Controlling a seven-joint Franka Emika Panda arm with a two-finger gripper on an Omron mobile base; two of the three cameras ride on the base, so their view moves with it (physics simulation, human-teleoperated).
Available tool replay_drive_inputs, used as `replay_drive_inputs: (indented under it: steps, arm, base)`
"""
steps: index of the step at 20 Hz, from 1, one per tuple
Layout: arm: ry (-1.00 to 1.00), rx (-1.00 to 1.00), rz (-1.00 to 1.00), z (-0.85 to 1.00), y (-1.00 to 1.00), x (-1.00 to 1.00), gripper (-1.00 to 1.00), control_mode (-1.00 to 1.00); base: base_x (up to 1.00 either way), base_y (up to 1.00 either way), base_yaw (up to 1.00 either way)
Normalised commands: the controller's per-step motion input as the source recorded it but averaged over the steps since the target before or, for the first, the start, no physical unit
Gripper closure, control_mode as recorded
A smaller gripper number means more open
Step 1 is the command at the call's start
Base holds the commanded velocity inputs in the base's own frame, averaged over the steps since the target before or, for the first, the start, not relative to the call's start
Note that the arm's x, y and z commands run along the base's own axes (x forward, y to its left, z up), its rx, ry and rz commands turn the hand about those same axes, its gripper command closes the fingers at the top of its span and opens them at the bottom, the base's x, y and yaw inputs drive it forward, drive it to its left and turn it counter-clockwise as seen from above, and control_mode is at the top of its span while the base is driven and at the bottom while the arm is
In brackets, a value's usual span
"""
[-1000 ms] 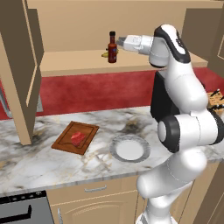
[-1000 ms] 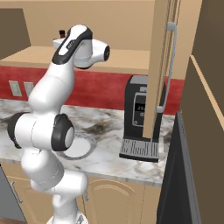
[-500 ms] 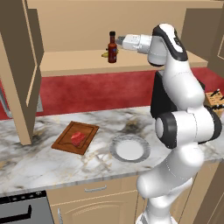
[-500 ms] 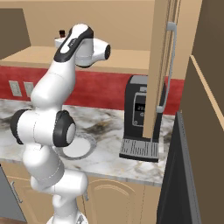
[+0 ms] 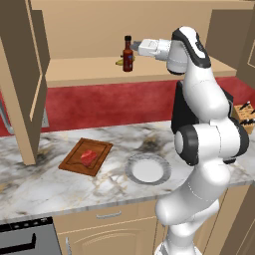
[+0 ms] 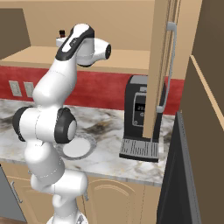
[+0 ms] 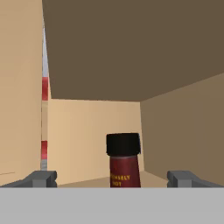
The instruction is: Pick the steak from the plate and place it on the cutting board. Then pick the condiment bottle from the cabinet and place it next to the cutting board.
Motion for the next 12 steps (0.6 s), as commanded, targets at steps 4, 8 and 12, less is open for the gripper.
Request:
replay_drive_inputs:
  steps: [4, 8, 12]
  arm:
    - [0.00, 0.00, 0.00, -0.02, 0.00, 0.11, -1.00, -1.00]
    - [0.00, 0.00, 0.00, -0.02, 0.00, 0.11, -1.00, -1.00]
    - [0.00, 0.00, 0.00, 0.00, 0.00, 0.09, -1.00, -1.00]
  base:
    - [0.00, 0.00, 0.00]
    - [0.00, 0.00, 0.00]
    - [0.00, 0.00, 0.00]
